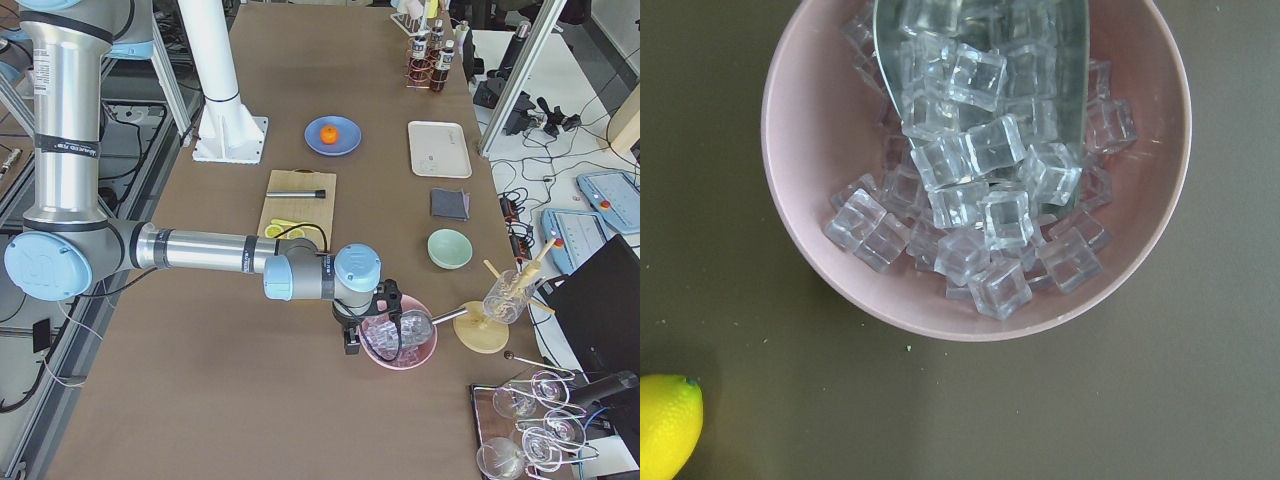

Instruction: Pick orange to plate

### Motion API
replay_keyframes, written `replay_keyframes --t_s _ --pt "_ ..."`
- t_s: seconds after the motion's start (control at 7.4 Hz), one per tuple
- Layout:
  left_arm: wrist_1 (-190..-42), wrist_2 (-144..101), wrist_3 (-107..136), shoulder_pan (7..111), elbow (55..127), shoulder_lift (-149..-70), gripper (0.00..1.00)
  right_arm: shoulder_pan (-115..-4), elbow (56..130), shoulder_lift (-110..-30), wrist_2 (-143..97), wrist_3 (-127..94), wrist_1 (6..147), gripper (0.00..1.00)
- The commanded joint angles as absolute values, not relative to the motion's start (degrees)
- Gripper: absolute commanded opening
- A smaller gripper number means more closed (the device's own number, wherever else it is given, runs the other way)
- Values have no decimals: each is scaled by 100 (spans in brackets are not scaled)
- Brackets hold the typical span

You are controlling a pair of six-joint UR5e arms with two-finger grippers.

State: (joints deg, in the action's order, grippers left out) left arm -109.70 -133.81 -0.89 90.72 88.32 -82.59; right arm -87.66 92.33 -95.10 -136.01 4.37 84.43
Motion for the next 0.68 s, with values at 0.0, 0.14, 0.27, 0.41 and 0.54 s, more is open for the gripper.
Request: replay_keyframes --t_s 0.0,0.14,0.27,0.41,0.54 --pt "-11013 -13386 -88 9088 8842 -8244 97 -8763 9176 -9475 -13597 431 8420 100" --pt "-11013 -13394 -88 9088 8868 -8244 97 -8763 9124 -9466 -13597 439 8429 100" --pt "-11013 -13395 -97 9079 8859 -8244 98 -8763 9123 -9475 -13597 439 8429 100" --pt "-11013 -13395 -97 9079 8859 -8244 97 -8745 9062 -9440 -13597 439 8420 100" --pt "-11013 -13395 -97 9079 8868 -8244 97 -8745 9062 -9448 -13579 448 8420 100"
